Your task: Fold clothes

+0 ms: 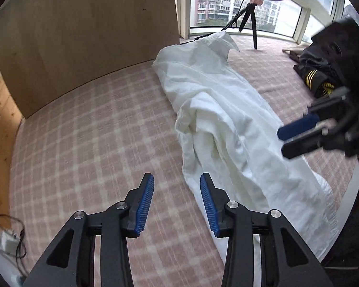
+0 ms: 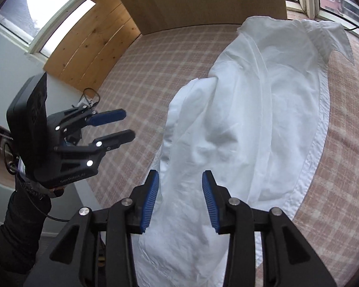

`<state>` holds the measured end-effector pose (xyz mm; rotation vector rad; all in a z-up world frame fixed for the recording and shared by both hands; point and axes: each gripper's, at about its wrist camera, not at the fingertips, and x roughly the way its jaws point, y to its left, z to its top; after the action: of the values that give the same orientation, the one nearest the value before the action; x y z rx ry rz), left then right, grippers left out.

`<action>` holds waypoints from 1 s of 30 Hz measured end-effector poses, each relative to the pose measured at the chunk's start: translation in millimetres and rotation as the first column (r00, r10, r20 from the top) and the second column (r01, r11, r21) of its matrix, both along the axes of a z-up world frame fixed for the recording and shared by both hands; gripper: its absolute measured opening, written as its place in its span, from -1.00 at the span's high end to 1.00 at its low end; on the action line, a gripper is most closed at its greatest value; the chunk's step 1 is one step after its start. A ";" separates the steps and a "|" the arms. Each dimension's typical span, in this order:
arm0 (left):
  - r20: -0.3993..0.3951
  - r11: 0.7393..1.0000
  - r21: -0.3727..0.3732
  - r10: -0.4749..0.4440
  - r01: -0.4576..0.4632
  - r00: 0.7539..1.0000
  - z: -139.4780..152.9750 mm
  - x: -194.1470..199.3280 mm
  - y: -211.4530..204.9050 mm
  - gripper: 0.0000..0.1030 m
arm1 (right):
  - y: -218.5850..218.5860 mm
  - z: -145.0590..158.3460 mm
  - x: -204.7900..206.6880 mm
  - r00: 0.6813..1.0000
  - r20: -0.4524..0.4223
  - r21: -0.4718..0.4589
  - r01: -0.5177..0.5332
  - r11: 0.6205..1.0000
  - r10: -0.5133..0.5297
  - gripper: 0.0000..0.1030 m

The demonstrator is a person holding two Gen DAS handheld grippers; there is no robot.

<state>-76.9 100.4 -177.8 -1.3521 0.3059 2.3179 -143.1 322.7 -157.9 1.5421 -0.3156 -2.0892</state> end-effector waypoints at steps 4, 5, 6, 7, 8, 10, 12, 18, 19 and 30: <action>0.008 0.993 -0.027 -0.119 0.119 0.993 -17.9 -26.6 2.0 0.22 | -36.3 -11.6 -15.0 0.997 0.012 0.069 0.077 0.995 -0.078 0.18; 0.019 0.990 -0.004 -0.139 0.140 0.990 -20.4 -30.6 -0.6 0.22 | -44.8 -15.2 -19.9 0.995 0.009 0.104 0.098 0.990 -0.099 0.18; 0.029 0.987 0.017 -0.159 0.158 0.987 -22.5 -34.7 -2.6 0.22 | -52.1 -20.1 -25.4 0.993 0.002 0.146 0.112 0.983 -0.114 0.18; 0.035 0.984 0.029 -0.176 0.175 0.984 -24.1 -37.9 -4.0 0.22 | -57.7 -26.6 -30.6 0.992 0.005 0.197 0.126 0.972 -0.129 0.18; 0.038 0.981 0.035 -0.195 0.193 0.980 -25.3 -39.1 -4.7 0.22 | -63.0 -33.0 -35.5 0.990 0.007 0.245 0.137 0.960 -0.143 0.18; 0.036 0.970 0.049 -0.241 0.240 0.970 -26.7 -40.0 -3.6 0.21 | -64.6 -41.9 -38.7 0.986 0.019 0.284 0.152 0.947 -0.164 0.18; 0.026 0.955 0.056 -0.292 0.290 0.956 -27.2 -40.1 1.3 0.18 | -57.7 -43.0 -38.1 0.980 0.026 0.276 0.183 0.944 -0.198 0.45; 0.007 0.919 0.052 -0.392 0.391 0.920 -31.4 -47.4 25.4 0.14 | -37.2 -19.0 -32.9 0.960 -0.027 0.249 0.276 0.928 -0.279 0.80; 0.004 0.917 0.051 -0.395 0.395 0.919 -32.1 -50.4 29.2 0.14 | -35.6 -14.8 -31.9 0.956 -0.035 0.236 0.291 0.927 -0.291 0.81; 0.000 0.920 0.130 -0.374 0.371 0.927 -40.3 -70.1 61.3 0.09 | -28.1 6.8 -28.0 0.928 -0.079 0.167 0.373 0.913 -0.364 0.83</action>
<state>-147.0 161.8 -218.1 -1.1447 0.3660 1.9677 -171.1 294.6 -151.1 1.6345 -0.4419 -2.5017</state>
